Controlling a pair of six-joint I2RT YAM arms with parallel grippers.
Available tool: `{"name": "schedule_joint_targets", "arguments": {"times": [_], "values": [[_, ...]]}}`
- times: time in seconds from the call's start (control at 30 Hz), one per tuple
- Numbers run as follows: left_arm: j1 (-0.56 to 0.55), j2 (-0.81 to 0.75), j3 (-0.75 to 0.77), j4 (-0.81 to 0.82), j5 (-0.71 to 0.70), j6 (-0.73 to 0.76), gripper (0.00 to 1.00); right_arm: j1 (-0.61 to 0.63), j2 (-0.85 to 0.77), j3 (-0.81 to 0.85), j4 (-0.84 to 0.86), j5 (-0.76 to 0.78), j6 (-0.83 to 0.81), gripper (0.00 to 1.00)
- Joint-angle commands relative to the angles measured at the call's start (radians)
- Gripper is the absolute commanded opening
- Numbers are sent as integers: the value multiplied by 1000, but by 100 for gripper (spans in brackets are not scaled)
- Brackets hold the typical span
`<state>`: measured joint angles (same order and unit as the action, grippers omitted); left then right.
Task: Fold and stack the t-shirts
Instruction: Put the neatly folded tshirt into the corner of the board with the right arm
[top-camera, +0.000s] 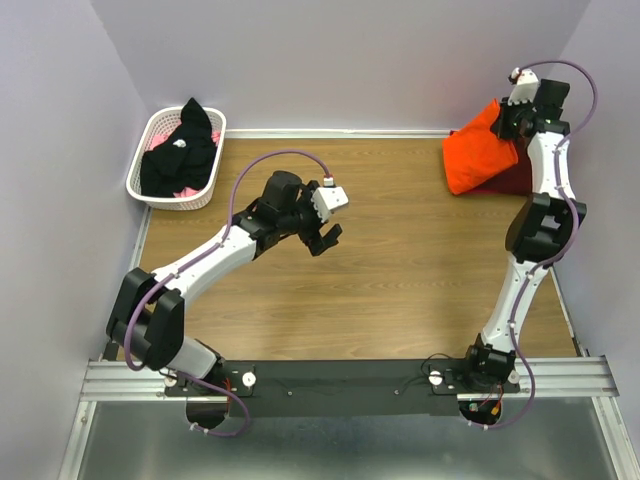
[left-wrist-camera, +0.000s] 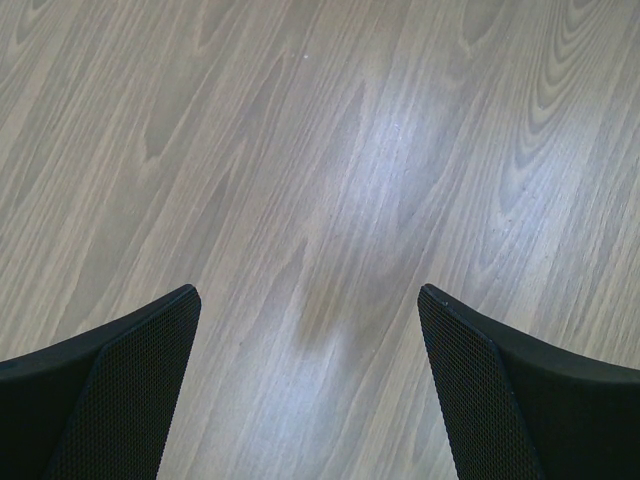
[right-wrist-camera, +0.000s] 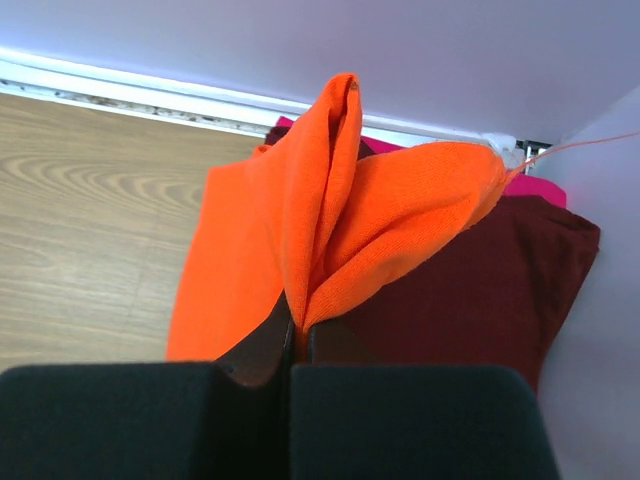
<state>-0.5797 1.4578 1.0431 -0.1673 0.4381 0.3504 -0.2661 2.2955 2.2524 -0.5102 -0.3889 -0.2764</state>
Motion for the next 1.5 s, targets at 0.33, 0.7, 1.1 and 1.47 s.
{"name": "schedule_joint_targets", "arguments": {"times": [0.33, 0.7, 1.1, 1.47], "values": [[3, 49, 60, -34, 17, -10, 97, -56, 128, 101, 35, 18, -104, 1], [3, 41, 71, -87, 24, -4, 98, -84, 219, 36, 113, 31, -136, 6], [63, 6, 55, -89, 60, -65, 98, -87, 124, 23, 134, 73, -27, 100], [168, -91, -3, 0, 94, -120, 98, -87, -57, -47, 134, 25, 104, 100]]}}
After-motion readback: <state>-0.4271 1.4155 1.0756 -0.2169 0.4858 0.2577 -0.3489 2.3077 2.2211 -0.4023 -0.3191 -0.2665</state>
